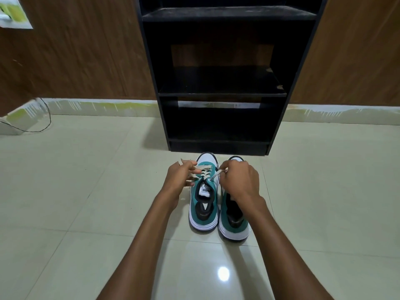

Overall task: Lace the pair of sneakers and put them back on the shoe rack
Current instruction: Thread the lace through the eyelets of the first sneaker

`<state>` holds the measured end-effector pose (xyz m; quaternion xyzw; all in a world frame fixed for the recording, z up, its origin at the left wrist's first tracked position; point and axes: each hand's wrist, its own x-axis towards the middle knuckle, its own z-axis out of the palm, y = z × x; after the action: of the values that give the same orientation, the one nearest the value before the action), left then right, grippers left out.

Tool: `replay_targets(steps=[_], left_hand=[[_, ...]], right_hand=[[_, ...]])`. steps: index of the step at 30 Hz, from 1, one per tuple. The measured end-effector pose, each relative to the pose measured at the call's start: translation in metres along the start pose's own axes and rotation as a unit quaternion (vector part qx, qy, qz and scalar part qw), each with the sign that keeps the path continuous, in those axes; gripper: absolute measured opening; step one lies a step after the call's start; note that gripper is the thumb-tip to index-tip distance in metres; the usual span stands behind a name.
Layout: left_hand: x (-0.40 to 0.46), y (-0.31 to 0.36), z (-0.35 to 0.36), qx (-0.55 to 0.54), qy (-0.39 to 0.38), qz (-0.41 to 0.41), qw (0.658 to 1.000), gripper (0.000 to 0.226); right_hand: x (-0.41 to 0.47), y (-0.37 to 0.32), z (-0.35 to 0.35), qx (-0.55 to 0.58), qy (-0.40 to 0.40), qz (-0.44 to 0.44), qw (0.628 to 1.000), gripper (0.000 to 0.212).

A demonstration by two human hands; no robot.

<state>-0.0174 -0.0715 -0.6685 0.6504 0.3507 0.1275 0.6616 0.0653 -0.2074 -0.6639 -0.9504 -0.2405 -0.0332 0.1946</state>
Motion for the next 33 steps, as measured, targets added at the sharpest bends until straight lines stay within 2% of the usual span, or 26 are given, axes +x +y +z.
replay_targets(steps=[2,4,7,11,13,15,17,21,24,27,30,33], left_hand=[[-0.001,0.010,-0.001,-0.001,0.003,0.041,0.999,0.018],[-0.002,0.023,0.001,0.002,0.000,0.086,0.996,0.022],[-0.001,0.041,0.007,0.004,-0.034,0.137,0.990,0.029],[0.005,0.046,0.018,0.060,-0.117,0.178,0.975,0.033],[0.006,0.044,0.017,0.085,-0.156,0.183,0.967,0.034],[0.007,0.042,0.014,0.109,-0.182,0.184,0.960,0.034],[0.005,0.039,0.009,0.106,-0.193,0.185,0.958,0.036],[0.010,0.028,-0.004,0.126,-0.150,0.219,0.956,0.031],[0.021,0.013,-0.012,0.197,-0.087,0.268,0.939,0.014],[0.025,0.007,-0.016,0.254,-0.030,0.308,0.916,0.007],[0.023,0.004,-0.015,0.260,-0.033,0.317,0.912,0.006],[0.020,0.000,-0.011,0.256,-0.048,0.320,0.911,0.019]], right_hand=[[0.001,-0.001,-0.003,0.058,0.054,0.025,0.997,0.028],[0.004,-0.004,-0.003,0.182,0.055,0.058,0.980,0.027],[0.009,-0.011,-0.001,0.384,-0.004,0.102,0.918,0.025],[0.013,-0.019,-0.006,0.497,-0.129,0.089,0.854,0.023],[0.014,-0.021,-0.006,0.493,-0.164,0.057,0.852,0.024],[0.016,-0.023,-0.008,0.451,-0.162,0.020,0.878,0.024],[0.019,-0.021,-0.012,0.445,-0.158,-0.003,0.882,0.024],[0.021,-0.013,-0.018,0.494,-0.173,-0.003,0.852,0.020],[0.024,-0.006,-0.015,0.486,-0.149,0.005,0.861,0.018],[0.024,-0.003,-0.011,0.483,-0.121,0.025,0.867,0.018],[0.025,-0.001,-0.006,0.490,-0.100,0.045,0.865,0.020],[0.025,-0.002,0.000,0.475,-0.081,0.049,0.875,0.018]])
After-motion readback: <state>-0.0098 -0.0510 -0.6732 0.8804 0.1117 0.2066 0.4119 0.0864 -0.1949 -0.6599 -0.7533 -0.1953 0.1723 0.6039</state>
